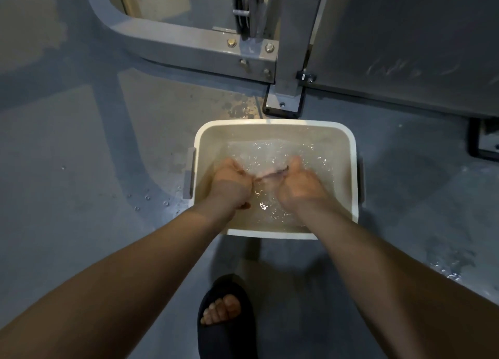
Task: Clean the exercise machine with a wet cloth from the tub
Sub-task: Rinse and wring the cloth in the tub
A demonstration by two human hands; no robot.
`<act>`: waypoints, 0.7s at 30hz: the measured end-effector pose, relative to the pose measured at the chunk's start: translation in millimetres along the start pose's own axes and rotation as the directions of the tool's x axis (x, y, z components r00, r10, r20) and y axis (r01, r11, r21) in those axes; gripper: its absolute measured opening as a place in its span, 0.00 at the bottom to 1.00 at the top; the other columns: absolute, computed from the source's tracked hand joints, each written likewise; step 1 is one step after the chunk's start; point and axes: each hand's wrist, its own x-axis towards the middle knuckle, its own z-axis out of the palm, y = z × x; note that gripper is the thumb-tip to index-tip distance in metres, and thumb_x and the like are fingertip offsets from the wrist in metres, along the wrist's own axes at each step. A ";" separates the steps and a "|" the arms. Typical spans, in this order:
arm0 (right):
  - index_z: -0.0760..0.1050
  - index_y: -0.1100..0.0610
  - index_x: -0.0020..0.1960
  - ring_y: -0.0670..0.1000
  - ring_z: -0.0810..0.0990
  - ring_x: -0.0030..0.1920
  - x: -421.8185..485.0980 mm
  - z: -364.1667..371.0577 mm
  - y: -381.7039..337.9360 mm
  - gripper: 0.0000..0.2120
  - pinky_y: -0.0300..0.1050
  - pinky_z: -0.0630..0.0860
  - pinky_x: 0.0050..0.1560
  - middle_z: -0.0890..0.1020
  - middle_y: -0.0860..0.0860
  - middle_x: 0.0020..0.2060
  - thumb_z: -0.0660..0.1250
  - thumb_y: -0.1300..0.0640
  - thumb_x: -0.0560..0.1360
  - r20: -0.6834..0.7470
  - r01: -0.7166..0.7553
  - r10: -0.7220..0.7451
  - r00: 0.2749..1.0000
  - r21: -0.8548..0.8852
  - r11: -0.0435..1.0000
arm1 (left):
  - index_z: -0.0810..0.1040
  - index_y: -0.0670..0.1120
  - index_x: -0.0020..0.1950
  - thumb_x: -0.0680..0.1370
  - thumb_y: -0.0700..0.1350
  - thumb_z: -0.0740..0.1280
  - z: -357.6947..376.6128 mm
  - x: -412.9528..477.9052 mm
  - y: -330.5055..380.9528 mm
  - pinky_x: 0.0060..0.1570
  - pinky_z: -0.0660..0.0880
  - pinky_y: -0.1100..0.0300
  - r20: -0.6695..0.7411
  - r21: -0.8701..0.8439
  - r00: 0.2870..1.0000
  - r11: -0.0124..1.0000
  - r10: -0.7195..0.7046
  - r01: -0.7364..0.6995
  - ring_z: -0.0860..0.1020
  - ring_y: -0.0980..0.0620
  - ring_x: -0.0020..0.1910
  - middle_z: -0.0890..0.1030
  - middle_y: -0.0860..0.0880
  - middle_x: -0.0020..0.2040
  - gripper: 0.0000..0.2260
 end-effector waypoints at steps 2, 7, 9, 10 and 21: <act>0.68 0.56 0.72 0.61 0.76 0.66 3.7 -1.8 -0.9 0.20 0.52 0.74 0.62 0.77 0.58 0.65 0.62 0.58 0.81 0.030 0.011 -0.006 1.000 -0.153 0.988 | 0.73 0.46 0.55 0.81 0.38 0.62 -2.5 2.6 5.1 0.33 0.79 0.54 -0.024 0.139 1.000 0.990 0.019 -0.015 0.78 0.44 0.42 0.78 0.43 0.46 0.04; 0.77 0.58 0.49 0.58 0.79 0.43 -14.3 -5.6 -8.6 0.16 0.45 0.76 0.41 0.80 0.55 0.44 0.54 0.52 0.83 0.115 0.152 -0.182 0.977 0.231 0.961 | 0.76 0.45 0.45 0.82 0.40 0.59 -0.4 -14.7 25.1 0.38 0.78 0.54 0.222 -0.088 0.960 0.977 -0.169 0.192 0.78 0.45 0.35 0.82 0.42 0.39 0.09; 0.78 0.55 0.47 0.52 0.75 0.39 -29.2 -6.1 -17.4 0.21 0.42 0.70 0.39 0.78 0.48 0.37 0.51 0.45 0.83 0.141 0.213 -0.279 0.950 0.359 0.909 | 0.73 0.44 0.38 0.80 0.38 0.58 2.8 -12.8 21.5 0.30 0.72 0.59 0.252 -0.121 0.954 0.972 -0.165 0.200 0.72 0.47 0.24 0.73 0.43 0.29 0.11; 0.78 0.53 0.44 0.49 0.76 0.36 -34.6 -4.5 -20.8 0.22 0.41 0.69 0.38 0.79 0.44 0.33 0.52 0.42 0.83 0.118 0.214 -0.289 0.950 0.427 0.879 | 0.73 0.43 0.38 0.79 0.38 0.58 3.0 -12.1 19.4 0.30 0.71 0.60 0.253 -0.153 0.951 0.963 -0.178 0.221 0.72 0.48 0.23 0.72 0.42 0.29 0.11; 0.79 0.63 0.42 0.64 0.81 0.42 -42.7 7.5 -30.6 0.28 0.53 0.77 0.47 0.83 0.61 0.37 0.50 0.46 0.83 -0.404 0.500 -0.383 0.831 0.239 0.832 | 0.72 0.46 0.32 0.83 0.42 0.63 7.5 -40.4 26.1 0.32 0.75 0.63 0.349 -0.530 0.928 0.788 -0.133 0.312 0.77 0.51 0.27 0.76 0.47 0.29 0.17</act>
